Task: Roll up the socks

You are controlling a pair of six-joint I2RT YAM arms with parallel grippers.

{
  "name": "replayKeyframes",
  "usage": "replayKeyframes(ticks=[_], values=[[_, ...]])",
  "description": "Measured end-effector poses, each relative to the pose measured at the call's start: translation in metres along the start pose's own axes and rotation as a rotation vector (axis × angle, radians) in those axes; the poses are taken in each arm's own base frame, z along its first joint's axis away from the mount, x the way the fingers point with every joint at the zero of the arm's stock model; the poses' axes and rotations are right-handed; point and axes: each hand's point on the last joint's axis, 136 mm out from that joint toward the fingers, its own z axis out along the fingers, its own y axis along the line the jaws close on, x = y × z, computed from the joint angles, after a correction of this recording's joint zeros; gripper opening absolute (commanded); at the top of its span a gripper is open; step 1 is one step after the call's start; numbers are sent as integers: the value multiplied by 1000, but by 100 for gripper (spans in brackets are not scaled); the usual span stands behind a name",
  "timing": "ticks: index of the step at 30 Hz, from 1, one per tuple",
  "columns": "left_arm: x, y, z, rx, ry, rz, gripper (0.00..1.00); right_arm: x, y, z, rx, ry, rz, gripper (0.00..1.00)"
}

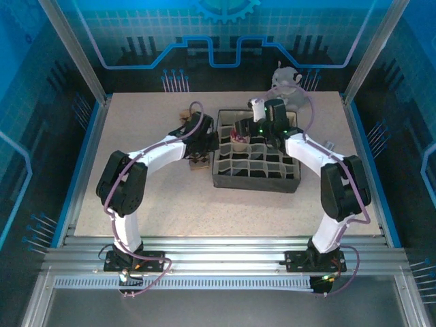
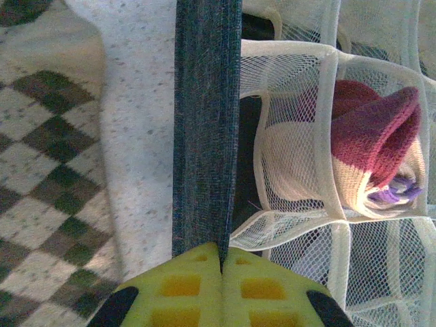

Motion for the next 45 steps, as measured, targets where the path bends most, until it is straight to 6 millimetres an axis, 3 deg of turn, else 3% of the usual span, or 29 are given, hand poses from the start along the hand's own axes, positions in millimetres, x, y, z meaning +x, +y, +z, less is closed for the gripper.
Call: replayKeyframes(ticks=[3,5,10,13,17,20,25,28,32,36,41,45], values=[[-4,-12,3,20,-4,32,39,-16,4,-21,14,-11,-4,66],[-6,-21,0,40,-4,81,49,-25,11,-36,13,-24,-15,65],[-20,-34,-22,73,-31,253,56,-36,53,-65,-26,-44,-76,63],[-36,-31,-54,67,-83,349,56,-29,94,-68,-76,-28,-130,59],[-58,-1,-113,-23,-206,491,56,-2,152,-60,-161,30,-182,52],[-54,38,-135,-95,-221,566,56,25,183,-45,-210,95,-203,44],[-12,116,-117,-139,-65,627,58,75,240,-7,-290,216,-262,35],[23,134,-103,-83,21,662,57,108,263,12,-325,285,-283,30],[37,131,-88,26,55,705,55,137,252,28,-295,365,-268,29],[44,124,-75,117,59,771,54,142,218,35,-243,376,-217,29],[51,111,-74,206,47,953,54,155,175,35,-190,400,-166,29],[61,109,-72,227,62,1103,53,151,163,35,-184,390,-157,29]])
